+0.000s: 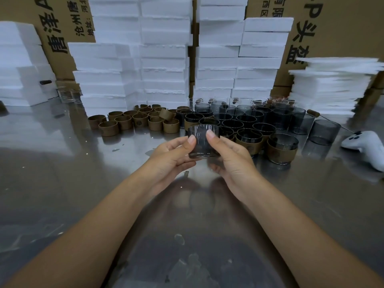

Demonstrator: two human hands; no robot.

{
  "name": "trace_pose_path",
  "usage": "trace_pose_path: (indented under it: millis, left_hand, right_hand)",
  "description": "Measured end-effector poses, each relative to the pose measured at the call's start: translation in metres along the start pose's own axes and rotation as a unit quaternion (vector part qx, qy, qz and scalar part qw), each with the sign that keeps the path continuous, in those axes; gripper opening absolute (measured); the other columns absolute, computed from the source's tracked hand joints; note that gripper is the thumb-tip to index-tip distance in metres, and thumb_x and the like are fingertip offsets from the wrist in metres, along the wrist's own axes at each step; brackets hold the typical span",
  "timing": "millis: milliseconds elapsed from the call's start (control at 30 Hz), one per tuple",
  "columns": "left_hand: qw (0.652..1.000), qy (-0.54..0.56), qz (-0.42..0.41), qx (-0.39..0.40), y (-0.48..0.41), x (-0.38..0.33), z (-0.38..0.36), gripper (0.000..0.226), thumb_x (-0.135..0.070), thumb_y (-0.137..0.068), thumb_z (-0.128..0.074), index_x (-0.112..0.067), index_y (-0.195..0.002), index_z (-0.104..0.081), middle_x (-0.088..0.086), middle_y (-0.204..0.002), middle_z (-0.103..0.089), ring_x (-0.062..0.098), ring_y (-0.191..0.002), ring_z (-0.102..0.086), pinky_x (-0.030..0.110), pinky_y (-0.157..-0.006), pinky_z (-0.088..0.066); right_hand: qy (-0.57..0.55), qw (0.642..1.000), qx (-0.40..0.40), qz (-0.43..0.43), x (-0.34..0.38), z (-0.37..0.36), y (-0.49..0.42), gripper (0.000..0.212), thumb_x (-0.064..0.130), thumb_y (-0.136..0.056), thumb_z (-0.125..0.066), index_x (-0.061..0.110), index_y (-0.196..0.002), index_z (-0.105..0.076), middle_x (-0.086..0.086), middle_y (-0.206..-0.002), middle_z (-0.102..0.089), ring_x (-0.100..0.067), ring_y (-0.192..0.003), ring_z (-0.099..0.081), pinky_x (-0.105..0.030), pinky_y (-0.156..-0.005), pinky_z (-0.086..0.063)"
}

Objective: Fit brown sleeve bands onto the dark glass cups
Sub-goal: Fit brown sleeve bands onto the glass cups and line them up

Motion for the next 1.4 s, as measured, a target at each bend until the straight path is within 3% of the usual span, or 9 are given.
trace_pose_path:
  millis: [100, 200, 300, 467, 633, 833, 1000, 1200, 1400]
  left_hand:
    - [1.000, 0.012, 0.007, 0.020, 0.0002, 0.0002, 0.0001, 0.048, -0.043, -0.071, -0.065, -0.016, -0.111, -0.066, 0.004, -0.101, -0.073, 0.014, -0.091, -0.069, 0.020, -0.078, -0.054]
    - [0.999, 0.017, 0.005, 0.036, 0.0006, -0.0002, -0.0012, 0.047, -0.042, -0.075, -0.063, -0.015, -0.114, -0.065, 0.006, -0.107, -0.072, 0.015, -0.094, -0.068, 0.021, -0.080, -0.054]
    - [0.999, 0.023, -0.004, 0.042, 0.0007, -0.0013, -0.0019, 0.047, -0.043, -0.076, -0.066, -0.016, -0.113, -0.065, 0.007, -0.109, -0.071, 0.016, -0.096, -0.068, 0.022, -0.083, -0.054]
    - [0.998, 0.031, -0.013, 0.060, 0.0017, -0.0039, -0.0023, 0.041, -0.042, -0.081, -0.058, -0.017, -0.111, -0.068, 0.009, -0.113, -0.070, 0.017, -0.101, -0.067, 0.023, -0.086, -0.054]
    - [0.998, 0.017, -0.010, 0.064, 0.0021, -0.0054, -0.0027, 0.041, -0.045, -0.079, -0.058, -0.018, -0.107, -0.071, 0.007, -0.112, -0.071, 0.016, -0.101, -0.068, 0.027, -0.089, -0.052]
    - [0.999, -0.020, -0.025, 0.011, 0.0014, -0.0071, -0.0001, 0.047, -0.040, -0.075, -0.061, -0.015, -0.114, -0.064, -0.001, -0.102, -0.073, 0.010, -0.091, -0.068, 0.026, -0.084, -0.051]
    - [0.999, -0.036, -0.031, 0.015, 0.0024, -0.0057, -0.0038, 0.041, -0.044, -0.069, -0.066, -0.021, -0.102, -0.067, -0.002, -0.098, -0.071, 0.012, -0.095, -0.065, 0.026, -0.081, -0.051]
    - [0.998, -0.036, -0.030, 0.048, 0.0034, -0.0065, -0.0035, 0.034, -0.049, -0.073, -0.068, -0.026, -0.097, -0.075, -0.003, -0.102, -0.073, 0.008, -0.094, -0.067, 0.018, -0.077, -0.052]
    - [0.998, 0.009, -0.020, 0.058, 0.0014, -0.0062, -0.0031, 0.032, -0.042, -0.079, -0.059, -0.026, -0.102, -0.075, 0.000, -0.108, -0.072, 0.011, -0.098, -0.067, 0.021, -0.084, -0.052]
  right_hand:
    - [-0.038, 0.999, 0.010, -0.029, 0.0000, 0.0002, -0.0001, 0.042, 0.048, -0.067, -0.071, 0.021, -0.099, -0.075, 0.006, -0.091, -0.073, -0.005, -0.078, -0.060, -0.025, -0.078, -0.040]
    - [-0.066, 0.997, 0.022, -0.041, -0.0004, -0.0003, 0.0003, 0.039, 0.050, -0.058, -0.072, 0.023, -0.086, -0.076, 0.008, -0.084, -0.072, -0.001, -0.068, -0.061, -0.024, -0.077, -0.040]
    - [-0.081, 0.996, 0.035, -0.031, 0.0002, -0.0001, -0.0008, 0.035, 0.050, -0.056, -0.073, 0.025, -0.080, -0.078, 0.008, -0.083, -0.073, 0.000, -0.066, -0.062, -0.025, -0.078, -0.040]
    - [-0.091, 0.994, 0.042, -0.034, 0.0004, 0.0013, -0.0030, 0.043, 0.052, -0.056, -0.072, 0.022, -0.087, -0.075, 0.007, -0.084, -0.072, -0.004, -0.072, -0.062, -0.025, -0.075, -0.042]
    - [-0.042, 0.998, 0.042, -0.025, 0.0001, -0.0018, -0.0010, 0.048, 0.063, -0.052, -0.069, 0.024, -0.080, -0.076, 0.008, -0.081, -0.072, -0.005, -0.075, -0.059, -0.025, -0.074, -0.042]
    - [-0.011, 1.000, 0.006, 0.019, 0.0018, -0.0019, 0.0020, 0.064, 0.061, -0.053, -0.070, 0.024, -0.105, -0.066, 0.008, -0.095, -0.073, -0.010, -0.089, -0.065, -0.030, -0.080, -0.047]
    - [0.029, 0.998, -0.032, 0.040, 0.0014, -0.0040, 0.0053, 0.051, 0.041, -0.073, -0.074, 0.019, -0.117, -0.059, 0.004, -0.103, -0.072, -0.005, -0.095, -0.067, -0.025, -0.079, -0.049]
    - [0.047, 0.997, -0.011, 0.055, 0.0047, -0.0053, 0.0054, 0.022, 0.039, -0.080, -0.070, 0.024, -0.095, -0.072, 0.010, -0.088, -0.073, 0.000, -0.082, -0.064, -0.020, -0.072, -0.048]
    - [0.023, 0.998, 0.000, 0.063, 0.0071, -0.0043, 0.0052, 0.054, 0.057, -0.059, -0.066, 0.022, -0.099, -0.074, 0.005, -0.095, -0.075, -0.006, -0.090, -0.065, -0.024, -0.076, -0.043]
Point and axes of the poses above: each hand's wrist, its own y-axis away from the middle knuckle, its own z-axis out of the back of the hand, x = y × z, the point moved 4 cm from there along -y, towards the middle knuckle
